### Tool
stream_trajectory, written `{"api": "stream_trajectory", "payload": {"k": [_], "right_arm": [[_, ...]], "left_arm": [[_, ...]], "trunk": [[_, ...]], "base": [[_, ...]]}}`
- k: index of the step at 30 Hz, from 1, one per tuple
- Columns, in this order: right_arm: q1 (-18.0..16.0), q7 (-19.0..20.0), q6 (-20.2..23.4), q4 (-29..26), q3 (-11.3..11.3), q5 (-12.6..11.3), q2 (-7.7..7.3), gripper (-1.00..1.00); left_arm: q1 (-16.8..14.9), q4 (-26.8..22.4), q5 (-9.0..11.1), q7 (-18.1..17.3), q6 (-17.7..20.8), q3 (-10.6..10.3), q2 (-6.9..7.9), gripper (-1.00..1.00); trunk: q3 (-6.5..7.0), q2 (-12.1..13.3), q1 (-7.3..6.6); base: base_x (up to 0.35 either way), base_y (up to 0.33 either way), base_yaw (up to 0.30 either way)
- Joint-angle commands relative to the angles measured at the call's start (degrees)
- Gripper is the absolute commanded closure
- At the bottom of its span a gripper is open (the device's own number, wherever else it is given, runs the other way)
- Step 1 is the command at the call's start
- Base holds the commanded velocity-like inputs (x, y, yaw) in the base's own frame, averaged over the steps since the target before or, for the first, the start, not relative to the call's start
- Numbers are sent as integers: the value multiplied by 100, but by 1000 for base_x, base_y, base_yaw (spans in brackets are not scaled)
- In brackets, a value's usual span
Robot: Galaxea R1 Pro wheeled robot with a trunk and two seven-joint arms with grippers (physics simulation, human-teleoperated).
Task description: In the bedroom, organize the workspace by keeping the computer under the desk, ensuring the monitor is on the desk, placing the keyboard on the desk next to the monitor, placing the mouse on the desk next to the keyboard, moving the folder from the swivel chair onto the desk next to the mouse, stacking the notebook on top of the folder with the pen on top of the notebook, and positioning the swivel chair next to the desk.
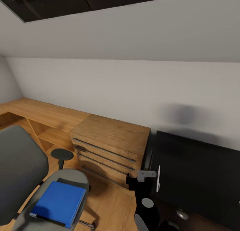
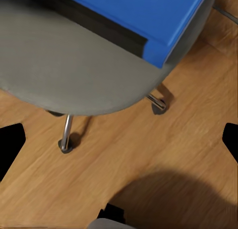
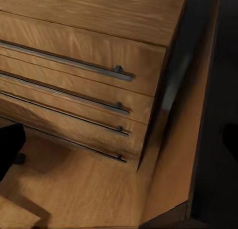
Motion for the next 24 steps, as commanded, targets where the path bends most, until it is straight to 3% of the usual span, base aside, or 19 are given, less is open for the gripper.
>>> {"api": "stream_trajectory", "payload": {"k": [1, 24], "right_arm": [[-6, -53, 20, 5, 23, -32, -1, -100], [-6, -86, -24, 225, 100, -31, 10, -100]], "left_arm": [[-1, -10, 43, 39, -1, -20, 8, -100], [-1, 16, 43, 28, 17, -34, 1, -100]], "trunk": [[-10, -4, 0], [-124, -4, 0]], "base": [[0, 0, 249], [0, 0, 249]]}}
